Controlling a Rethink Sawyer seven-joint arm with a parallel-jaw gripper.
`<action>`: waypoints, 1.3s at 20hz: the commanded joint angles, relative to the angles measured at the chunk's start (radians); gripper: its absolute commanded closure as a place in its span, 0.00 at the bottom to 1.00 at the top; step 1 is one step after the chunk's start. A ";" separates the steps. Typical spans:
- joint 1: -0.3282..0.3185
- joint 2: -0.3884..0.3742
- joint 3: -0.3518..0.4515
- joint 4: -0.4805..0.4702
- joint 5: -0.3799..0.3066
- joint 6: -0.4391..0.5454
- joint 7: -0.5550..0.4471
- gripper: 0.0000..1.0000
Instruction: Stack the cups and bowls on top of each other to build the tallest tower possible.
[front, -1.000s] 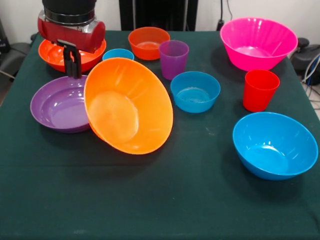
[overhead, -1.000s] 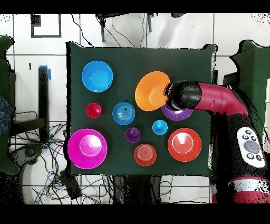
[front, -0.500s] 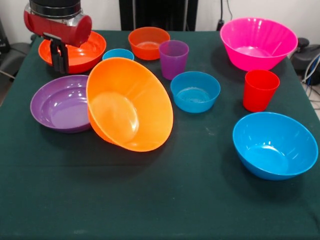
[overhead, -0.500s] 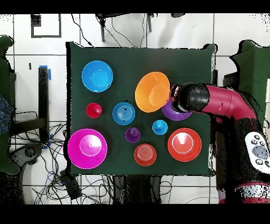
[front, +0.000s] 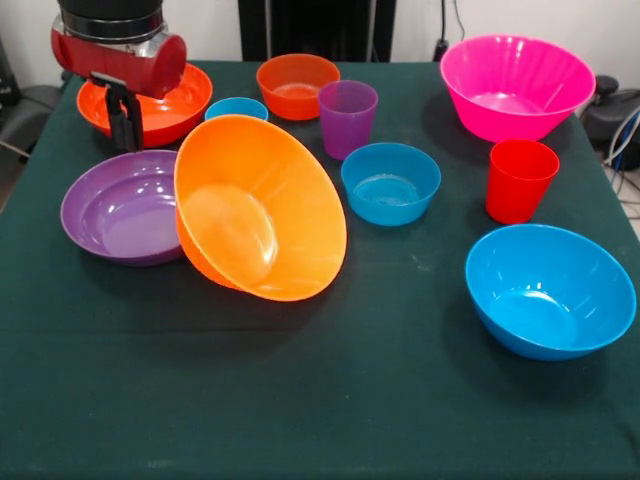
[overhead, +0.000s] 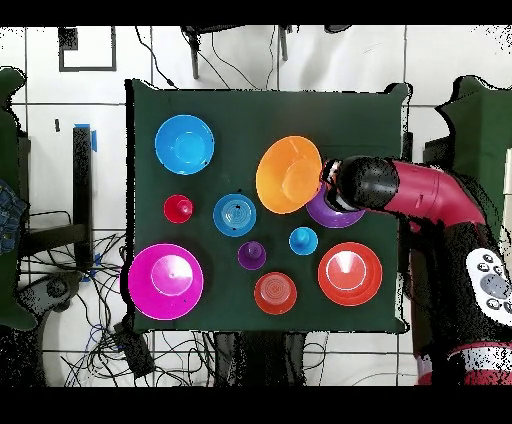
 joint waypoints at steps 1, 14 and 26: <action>0.077 0.054 0.088 0.020 0.027 0.016 -0.009 1.00; 0.131 -0.016 0.049 -0.067 0.116 0.254 -0.037 1.00; 0.122 -0.014 0.052 -0.037 0.118 0.217 -0.051 1.00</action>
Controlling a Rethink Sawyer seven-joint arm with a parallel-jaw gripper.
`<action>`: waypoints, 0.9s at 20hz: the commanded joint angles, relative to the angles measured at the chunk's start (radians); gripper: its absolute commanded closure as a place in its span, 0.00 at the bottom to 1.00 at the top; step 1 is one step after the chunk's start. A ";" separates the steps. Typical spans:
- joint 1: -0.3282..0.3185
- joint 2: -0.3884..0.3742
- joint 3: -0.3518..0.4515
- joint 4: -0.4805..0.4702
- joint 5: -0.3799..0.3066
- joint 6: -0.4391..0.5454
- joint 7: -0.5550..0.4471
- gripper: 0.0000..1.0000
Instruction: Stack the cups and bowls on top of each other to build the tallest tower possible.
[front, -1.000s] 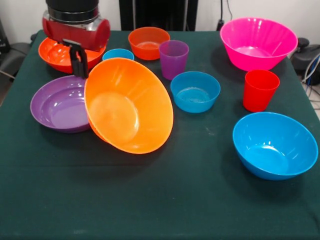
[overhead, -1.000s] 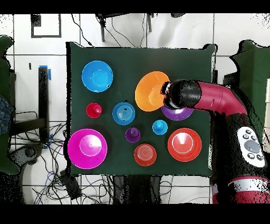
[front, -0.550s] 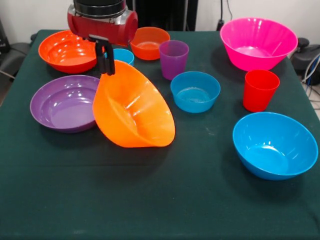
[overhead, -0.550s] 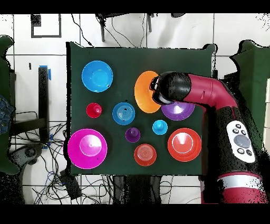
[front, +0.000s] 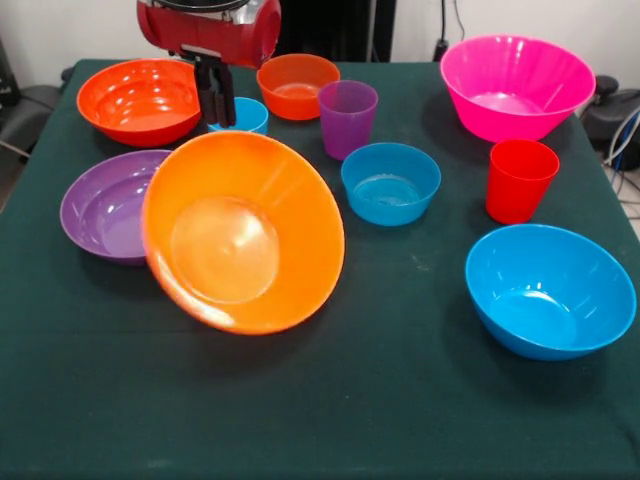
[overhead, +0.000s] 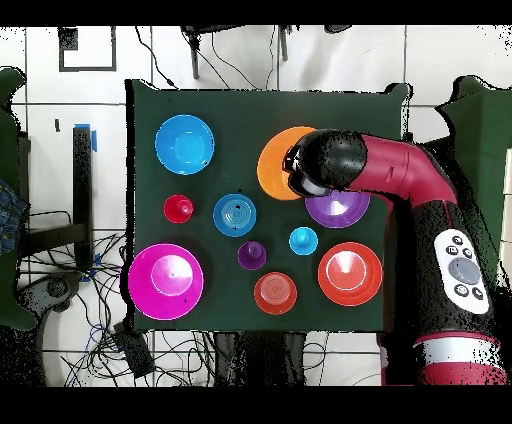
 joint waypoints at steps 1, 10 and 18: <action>0.018 0.029 0.050 -0.008 -0.004 0.056 -0.051 1.00; 0.004 0.047 0.053 -0.010 -0.030 0.025 -0.088 1.00; 0.004 0.066 0.040 -0.030 -0.073 0.040 -0.129 1.00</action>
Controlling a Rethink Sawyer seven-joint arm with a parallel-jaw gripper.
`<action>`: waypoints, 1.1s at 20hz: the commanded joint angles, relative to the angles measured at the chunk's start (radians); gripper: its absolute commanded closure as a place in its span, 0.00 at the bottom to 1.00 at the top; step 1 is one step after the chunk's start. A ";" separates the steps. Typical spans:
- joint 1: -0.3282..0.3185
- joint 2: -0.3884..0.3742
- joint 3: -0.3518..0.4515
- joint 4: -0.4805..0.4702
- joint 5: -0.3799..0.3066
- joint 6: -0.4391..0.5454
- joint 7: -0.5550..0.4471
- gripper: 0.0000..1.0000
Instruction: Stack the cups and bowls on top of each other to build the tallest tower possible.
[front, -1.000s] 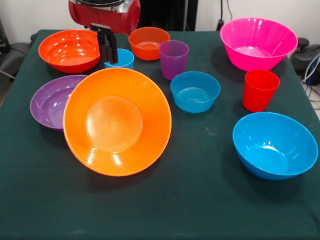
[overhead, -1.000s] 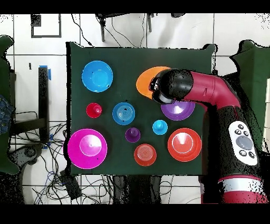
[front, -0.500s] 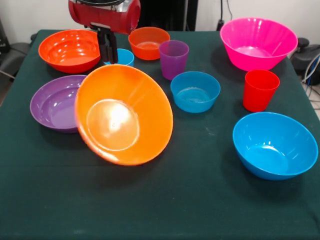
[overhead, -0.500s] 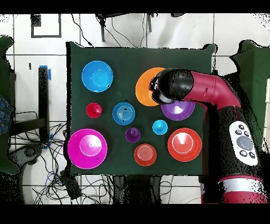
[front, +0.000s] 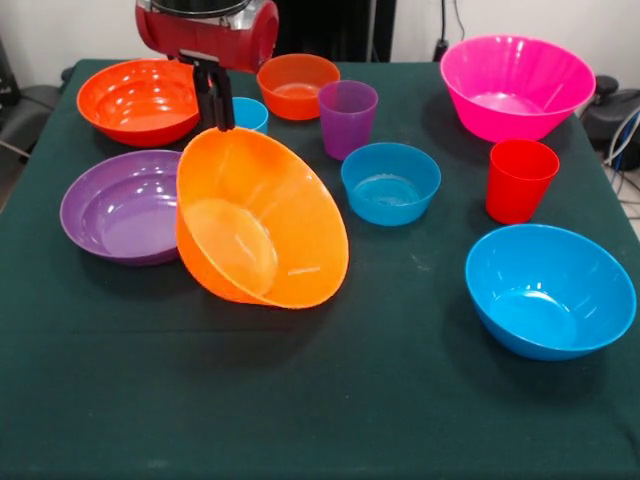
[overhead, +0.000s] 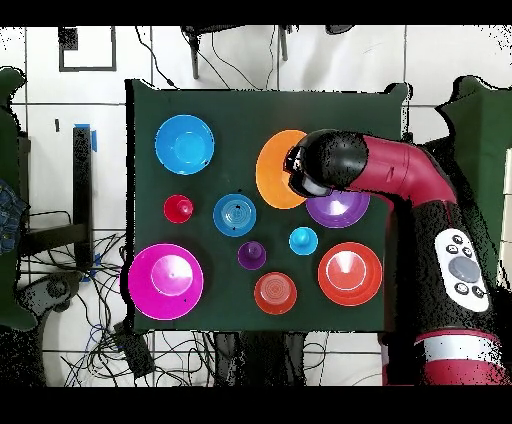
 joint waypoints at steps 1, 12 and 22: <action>0.007 0.059 0.038 -0.029 -0.074 0.051 -0.132 1.00; 0.008 0.127 -0.002 -0.080 -0.154 0.067 -0.113 0.00; 0.008 0.130 -0.001 -0.082 -0.154 0.080 -0.100 0.00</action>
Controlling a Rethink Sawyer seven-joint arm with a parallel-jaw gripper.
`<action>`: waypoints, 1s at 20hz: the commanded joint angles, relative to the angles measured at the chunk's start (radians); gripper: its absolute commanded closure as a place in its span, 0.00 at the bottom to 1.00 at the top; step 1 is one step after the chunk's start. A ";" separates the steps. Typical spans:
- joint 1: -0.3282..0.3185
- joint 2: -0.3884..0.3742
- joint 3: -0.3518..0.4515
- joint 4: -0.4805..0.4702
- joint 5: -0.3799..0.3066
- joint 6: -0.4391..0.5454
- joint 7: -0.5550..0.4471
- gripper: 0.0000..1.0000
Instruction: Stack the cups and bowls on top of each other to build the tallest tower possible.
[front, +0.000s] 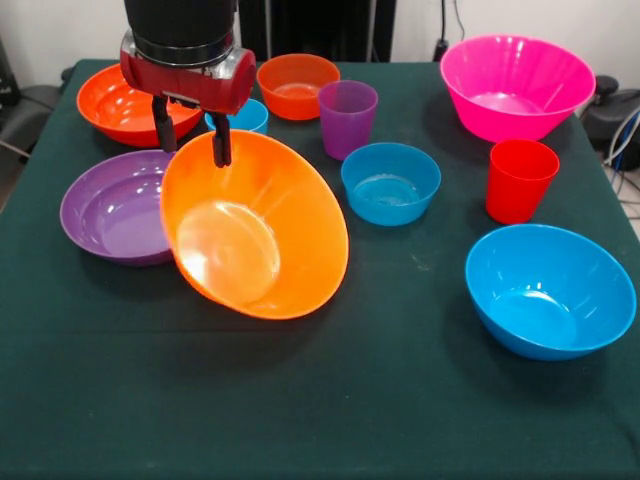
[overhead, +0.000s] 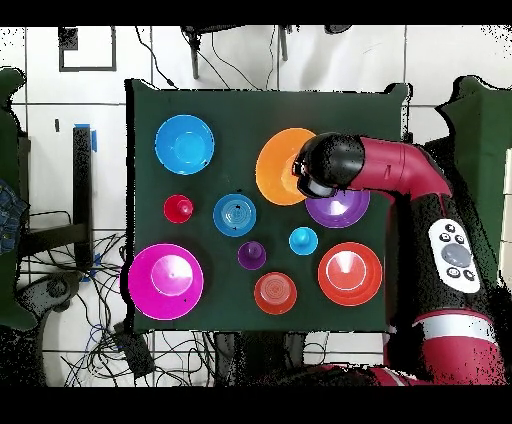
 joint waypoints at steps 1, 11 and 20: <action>0.012 0.051 0.006 -0.024 -0.057 0.079 -0.097 0.00; 0.022 0.067 0.002 -0.056 -0.066 0.144 -0.113 0.00; 0.031 0.080 -0.002 -0.050 -0.073 0.162 -0.100 0.00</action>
